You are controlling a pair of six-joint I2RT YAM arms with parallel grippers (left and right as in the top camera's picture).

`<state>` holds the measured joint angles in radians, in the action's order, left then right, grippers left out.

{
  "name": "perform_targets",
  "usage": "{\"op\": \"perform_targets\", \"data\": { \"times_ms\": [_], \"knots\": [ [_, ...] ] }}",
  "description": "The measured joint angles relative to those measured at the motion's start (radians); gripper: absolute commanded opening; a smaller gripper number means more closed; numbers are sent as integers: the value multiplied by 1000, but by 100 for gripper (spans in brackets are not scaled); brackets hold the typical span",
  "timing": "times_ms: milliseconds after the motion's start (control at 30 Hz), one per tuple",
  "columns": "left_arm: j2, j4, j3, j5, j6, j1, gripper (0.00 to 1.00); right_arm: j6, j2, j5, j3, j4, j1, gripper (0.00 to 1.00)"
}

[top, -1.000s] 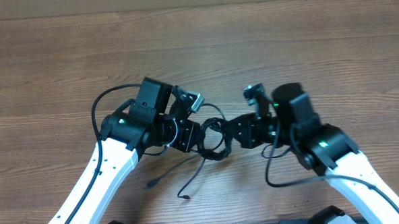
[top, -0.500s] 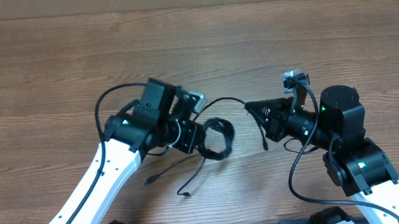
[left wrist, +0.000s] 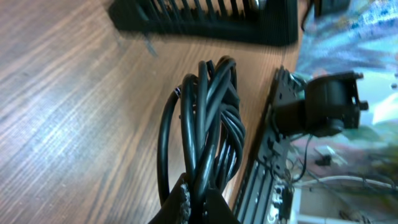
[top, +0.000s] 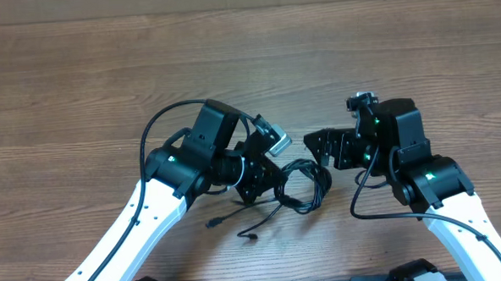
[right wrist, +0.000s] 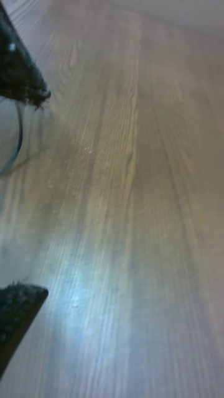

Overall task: Untangle cables
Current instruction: 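Grasp a cable strand from the bundle with the right gripper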

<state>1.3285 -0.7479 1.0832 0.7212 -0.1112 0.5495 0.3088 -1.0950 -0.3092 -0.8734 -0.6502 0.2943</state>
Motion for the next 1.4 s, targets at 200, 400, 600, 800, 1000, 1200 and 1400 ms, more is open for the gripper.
{"op": "perform_targets", "data": {
  "times_ms": [200,400,600,800,1000,1200,1400],
  "knots": [
    [0,39,0,-148,185,0,4,49,14,-30,0,-63,-4,100],
    [0,46,0,-332,442,-39,4,151,72,-106,0,-151,-5,100],
    [0,37,0,-429,737,-97,4,216,95,-130,0,-288,-5,100],
    [0,34,0,-458,1077,-105,4,237,95,-148,0,-283,38,100],
    [0,-62,0,-479,1373,-105,4,241,95,-167,27,-133,141,99],
    [0,-117,0,-502,1501,-105,4,243,81,-116,66,14,227,99],
    [0,-117,0,-511,1541,-105,4,242,-6,-68,68,139,326,100]
  ]
}}
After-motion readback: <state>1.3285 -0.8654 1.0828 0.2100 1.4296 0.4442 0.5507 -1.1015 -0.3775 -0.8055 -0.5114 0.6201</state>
